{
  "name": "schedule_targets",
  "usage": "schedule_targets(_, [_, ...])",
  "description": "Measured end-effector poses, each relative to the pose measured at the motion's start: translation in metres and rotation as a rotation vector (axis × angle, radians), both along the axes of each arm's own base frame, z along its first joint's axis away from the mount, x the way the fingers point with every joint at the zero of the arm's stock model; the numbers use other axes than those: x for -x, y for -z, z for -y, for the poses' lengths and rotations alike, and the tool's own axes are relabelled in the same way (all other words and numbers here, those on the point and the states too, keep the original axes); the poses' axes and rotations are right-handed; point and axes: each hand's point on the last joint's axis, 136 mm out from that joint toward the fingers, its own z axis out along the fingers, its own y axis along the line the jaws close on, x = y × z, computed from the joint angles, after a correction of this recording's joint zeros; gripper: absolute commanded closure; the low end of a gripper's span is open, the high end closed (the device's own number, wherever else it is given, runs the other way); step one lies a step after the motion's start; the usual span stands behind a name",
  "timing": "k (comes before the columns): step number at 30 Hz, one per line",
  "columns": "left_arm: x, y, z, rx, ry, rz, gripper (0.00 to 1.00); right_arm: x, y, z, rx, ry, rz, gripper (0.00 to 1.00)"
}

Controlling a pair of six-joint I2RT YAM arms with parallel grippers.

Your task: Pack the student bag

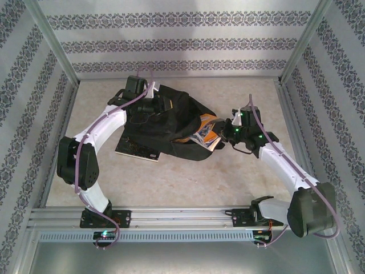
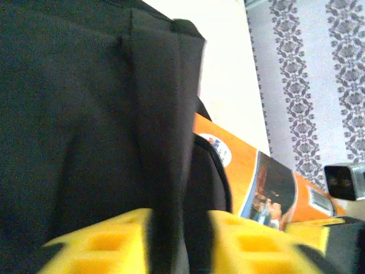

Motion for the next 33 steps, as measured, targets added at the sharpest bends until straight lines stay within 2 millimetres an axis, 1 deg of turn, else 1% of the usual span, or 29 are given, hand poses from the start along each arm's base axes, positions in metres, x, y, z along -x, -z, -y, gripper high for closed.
schedule_targets(2, [0.0,-0.007,-0.003,-0.06,0.002,0.023,0.41,-0.003,0.004,0.0,-0.016,0.014,0.019,1.0])
schedule_targets(4, [0.001,-0.019,-0.002,-0.135,0.01,0.065,0.34,-0.007,0.006,0.0,-0.029,0.018,0.057,1.0])
schedule_targets(6, [0.004,-0.03,0.003,-0.202,0.03,0.111,0.3,-0.009,0.007,-0.001,-0.04,0.02,0.093,1.0])
schedule_targets(7, [0.007,-0.038,0.009,-0.236,0.045,0.138,0.28,-0.01,0.007,-0.001,-0.045,0.02,0.108,1.0])
schedule_targets(9, [0.017,-0.051,0.026,-0.303,0.096,0.19,0.25,-0.012,0.006,-0.002,-0.055,0.023,0.156,1.0])
schedule_targets(11, [0.02,-0.056,0.044,-0.362,0.139,0.232,0.24,-0.011,0.005,-0.005,-0.051,0.02,0.19,1.0])
schedule_targets(12, [0.02,-0.055,0.053,-0.393,0.161,0.247,0.24,-0.01,0.003,-0.006,-0.049,0.018,0.208,1.0])
schedule_targets(14, [0.021,-0.045,0.069,-0.443,0.202,0.251,0.24,-0.007,-0.003,-0.006,-0.05,0.018,0.24,1.0])
schedule_targets(16, [0.02,-0.026,0.081,-0.489,0.241,0.232,0.24,-0.005,-0.008,-0.007,-0.054,0.014,0.264,1.0])
schedule_targets(18, [0.015,-0.004,0.088,-0.533,0.264,0.197,0.24,-0.004,-0.009,-0.006,-0.056,0.013,0.273,1.0])
schedule_targets(21, [-0.001,0.03,0.092,-0.599,0.264,0.146,0.23,-0.002,-0.006,-0.006,-0.057,0.014,0.276,1.0])
schedule_targets(23, [-0.011,0.048,0.092,-0.638,0.256,0.123,0.24,-0.001,-0.004,-0.006,-0.057,0.014,0.277,1.0])
schedule_targets(25, [-0.019,0.061,0.092,-0.67,0.245,0.113,0.3,-0.001,-0.004,-0.005,-0.057,0.015,0.28,1.0])
schedule_targets(26, [-0.021,0.064,0.092,-0.678,0.242,0.111,0.33,-0.001,-0.003,-0.005,-0.056,0.017,0.278,1.0])
schedule_targets(27, [-0.023,0.065,0.092,-0.683,0.24,0.111,0.38,-0.001,-0.002,-0.004,-0.054,0.02,0.277,1.0])
schedule_targets(29, [-0.026,0.065,0.092,-0.69,0.238,0.114,0.54,-0.001,-0.003,-0.004,-0.053,0.022,0.281,1.0])
schedule_targets(33, [-0.026,0.065,0.094,-0.682,0.239,0.11,0.96,0.0,-0.008,-0.004,-0.058,0.022,0.299,1.0])
